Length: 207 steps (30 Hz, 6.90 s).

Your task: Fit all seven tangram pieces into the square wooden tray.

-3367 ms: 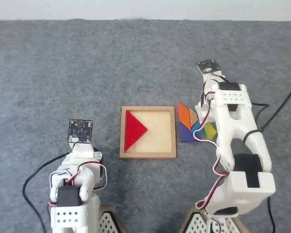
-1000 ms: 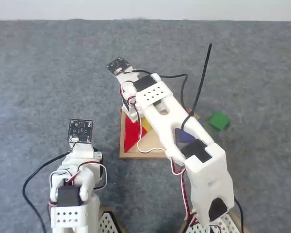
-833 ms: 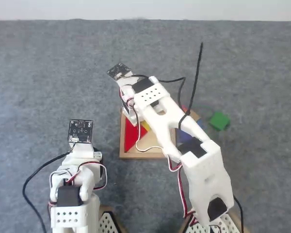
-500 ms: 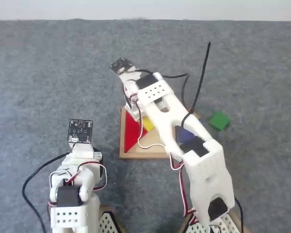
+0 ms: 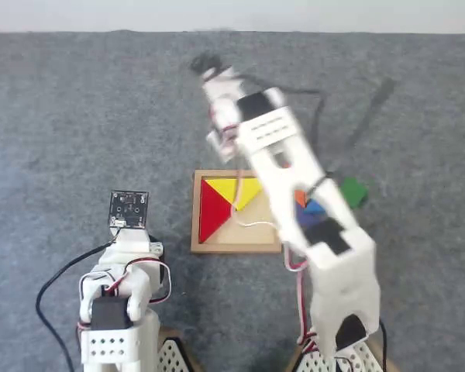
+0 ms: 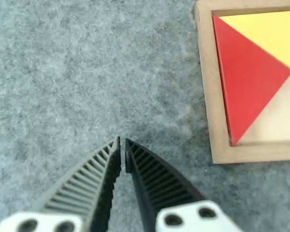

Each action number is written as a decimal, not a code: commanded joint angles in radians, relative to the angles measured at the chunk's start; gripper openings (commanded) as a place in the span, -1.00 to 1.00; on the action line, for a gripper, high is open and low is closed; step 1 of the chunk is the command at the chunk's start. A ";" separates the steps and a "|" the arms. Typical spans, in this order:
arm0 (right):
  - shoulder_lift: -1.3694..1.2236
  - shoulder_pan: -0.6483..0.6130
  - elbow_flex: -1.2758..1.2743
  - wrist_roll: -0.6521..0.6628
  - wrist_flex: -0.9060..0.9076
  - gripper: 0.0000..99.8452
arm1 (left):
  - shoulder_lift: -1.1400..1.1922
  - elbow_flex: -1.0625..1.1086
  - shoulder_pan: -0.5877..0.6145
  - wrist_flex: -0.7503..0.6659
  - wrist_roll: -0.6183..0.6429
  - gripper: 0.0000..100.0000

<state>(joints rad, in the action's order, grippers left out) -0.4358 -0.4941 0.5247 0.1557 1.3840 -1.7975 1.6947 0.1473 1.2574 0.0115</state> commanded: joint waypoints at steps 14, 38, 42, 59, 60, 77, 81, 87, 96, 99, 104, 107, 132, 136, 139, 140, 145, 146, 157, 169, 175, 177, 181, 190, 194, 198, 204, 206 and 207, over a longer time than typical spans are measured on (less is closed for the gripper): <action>0.289 0.211 -0.658 -0.017 -0.234 -0.77 | -0.011 -0.012 -0.006 -0.002 -0.003 -0.97; -0.012 0.240 -0.571 -0.150 -0.223 -0.76 | -0.011 -0.012 -0.006 -0.002 -0.003 -0.97; -0.012 0.274 -0.568 -0.153 -0.203 -0.61 | -0.011 -0.012 -0.006 -0.002 -0.003 -0.97; -0.008 0.295 -0.568 -0.114 -0.205 -0.84 | -0.011 -0.012 -0.006 -0.002 -0.003 -0.97; -0.005 0.294 -0.568 -0.114 -0.205 -0.87 | -0.011 -0.012 -0.006 -0.002 -0.003 -0.97; 0.153 0.122 -0.405 -0.318 -0.028 -0.94 | -0.011 -0.012 -0.006 -0.002 -0.003 -0.97; 0.130 0.033 -0.405 -0.565 -0.024 -0.94 | -0.011 -0.012 -0.006 -0.002 -0.003 -0.97; 0.041 -0.002 -0.400 -0.657 -0.024 -0.94 | -0.011 -0.012 -0.006 -0.002 -0.003 -0.97; 0.018 -0.030 -0.405 -0.654 -0.004 -0.94 | -0.011 -0.012 -0.006 -0.002 -0.003 -0.97; 0.012 -0.025 -0.402 -0.651 -0.012 -0.94 | -0.011 -0.012 -0.006 -0.002 -0.003 -0.97; 0.019 -0.030 -0.402 -0.649 -0.010 -0.76 | -0.011 -0.012 -0.006 -0.002 -0.003 -0.97; 0.019 -0.028 -0.402 -0.649 -0.010 -0.69 | -0.011 -0.012 -0.006 -0.002 -0.003 -0.97; 0.696 0.096 -0.703 -0.336 -0.093 -0.89 | -0.011 -0.012 -0.006 -0.002 -0.003 -0.97; 0.863 0.236 -1.007 -0.198 -0.259 -0.96 | -0.011 -0.012 -0.006 -0.002 -0.003 -0.97; 0.935 0.332 -1.160 -0.061 -0.314 -0.96 | -0.011 -0.012 -0.006 -0.002 -0.003 -0.97; 0.943 0.358 -1.192 -0.025 -0.312 -0.96 | -0.011 -0.012 -0.006 -0.002 -0.003 -0.97; 0.921 0.429 -1.275 0.008 -0.311 -0.96 | -0.011 -0.012 -0.006 -0.002 -0.003 -0.97; 0.912 0.438 -1.280 0.008 -0.317 -0.96 | -0.011 -0.012 -0.006 -0.002 -0.003 -0.97; 0.657 0.504 -1.014 0.077 -0.283 -0.96 | -0.011 -0.012 -0.006 -0.002 -0.003 -0.97; 0.228 0.441 -0.638 0.192 -0.275 -0.79 | -0.011 -0.012 -0.006 -0.002 -0.003 -0.97; 0.079 0.450 -0.542 0.184 -0.268 -0.71 | -0.011 -0.012 -0.006 -0.002 -0.003 -0.97; 0.045 0.450 -0.534 0.184 -0.275 -0.71 | -0.011 -0.012 -0.006 -0.002 -0.003 -0.97; 0.010 0.449 -0.525 0.184 -0.283 -0.71 | -0.011 -0.012 -0.006 -0.002 -0.003 -0.97; 0.044 0.438 -0.542 0.183 -0.271 -0.84 | -0.011 -0.012 -0.006 -0.002 -0.003 -0.97; 0.110 0.409 -0.582 0.141 -0.255 -0.91 | -0.011 -0.012 -0.006 -0.002 -0.003 -0.97; 0.223 0.364 -0.609 0.058 -0.214 -0.98 | -0.011 -0.012 -0.006 -0.002 -0.003 -0.97; 0.400 0.202 -0.611 -0.152 -0.062 -0.98 | -0.011 -0.012 -0.006 -0.002 -0.003 -0.97; 0.412 0.114 -0.612 -0.267 -0.050 -0.98 | -0.011 -0.012 -0.006 -0.002 -0.003 -0.97; 0.409 0.068 -0.612 -0.327 -0.056 -0.98 | -0.011 -0.012 -0.006 -0.002 -0.003 -0.97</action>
<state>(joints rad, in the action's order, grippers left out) -0.1028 -0.3115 -0.0921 -0.0192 1.3119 -1.7975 1.6947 0.1473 1.2574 0.0115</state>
